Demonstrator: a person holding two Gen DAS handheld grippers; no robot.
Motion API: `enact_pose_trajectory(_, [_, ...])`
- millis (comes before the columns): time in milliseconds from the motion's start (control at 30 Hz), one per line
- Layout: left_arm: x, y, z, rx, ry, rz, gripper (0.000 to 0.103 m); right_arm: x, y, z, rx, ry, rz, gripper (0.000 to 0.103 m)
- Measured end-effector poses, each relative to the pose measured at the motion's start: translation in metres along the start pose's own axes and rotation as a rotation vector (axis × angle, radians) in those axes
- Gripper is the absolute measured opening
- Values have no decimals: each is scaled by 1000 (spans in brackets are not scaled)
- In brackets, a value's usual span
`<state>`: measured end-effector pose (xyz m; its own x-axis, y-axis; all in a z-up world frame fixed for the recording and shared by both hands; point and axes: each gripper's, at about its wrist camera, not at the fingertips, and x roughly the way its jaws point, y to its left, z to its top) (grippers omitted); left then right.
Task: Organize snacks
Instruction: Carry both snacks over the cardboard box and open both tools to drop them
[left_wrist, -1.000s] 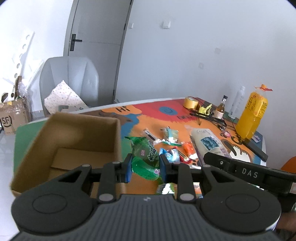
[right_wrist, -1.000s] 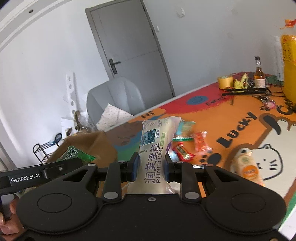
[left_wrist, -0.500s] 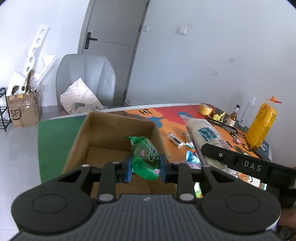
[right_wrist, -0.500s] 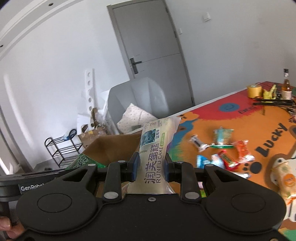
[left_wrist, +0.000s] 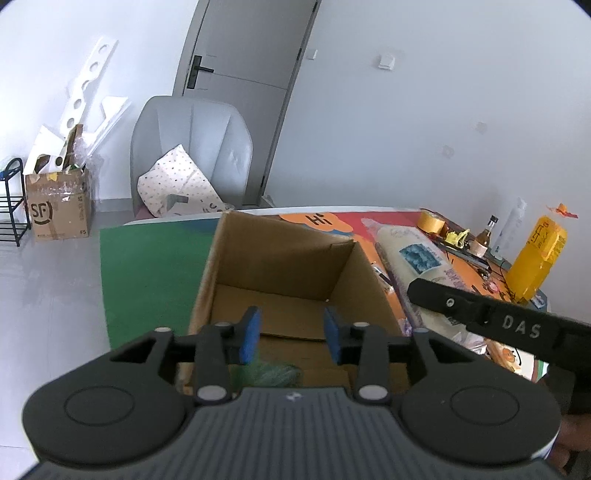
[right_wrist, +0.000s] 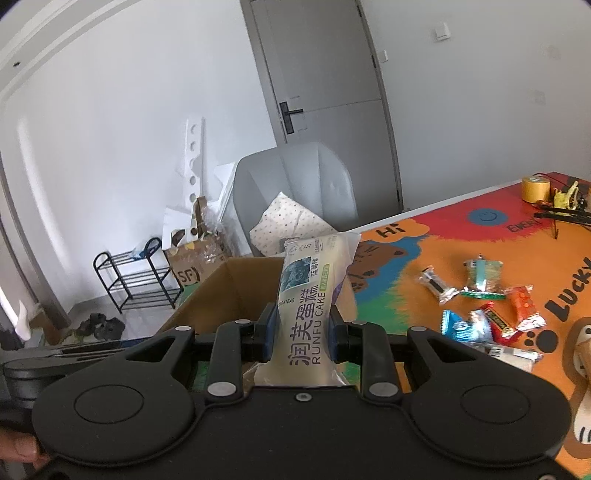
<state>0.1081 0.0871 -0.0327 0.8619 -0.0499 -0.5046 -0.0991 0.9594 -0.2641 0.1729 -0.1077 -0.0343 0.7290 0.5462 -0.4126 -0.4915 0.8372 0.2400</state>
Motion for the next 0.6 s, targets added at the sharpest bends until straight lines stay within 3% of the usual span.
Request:
enact_pose_trajectory(167, [-12,15,-2,-31,-33,-8,62,9,13,-3,-13,27,-11,25])
enact_pose_trajectory(400, [-24,33,1,-73,-79,-9,79,20,31,-1,-12,43,-11,27])
enact_pose_trajectory(433, [-24,35,1,-77,-80,-10,81,21,33,0,-6,46,-7,29])
enact_pose_trajectory(500, [-24,39,-1,-83,-80,-5,84,23,36,2,-3,41,2,45])
enact_pose_trajectory(600, [-22,46,-3,-99,-73,17,88,20,39,3,-15,18,-36,57])
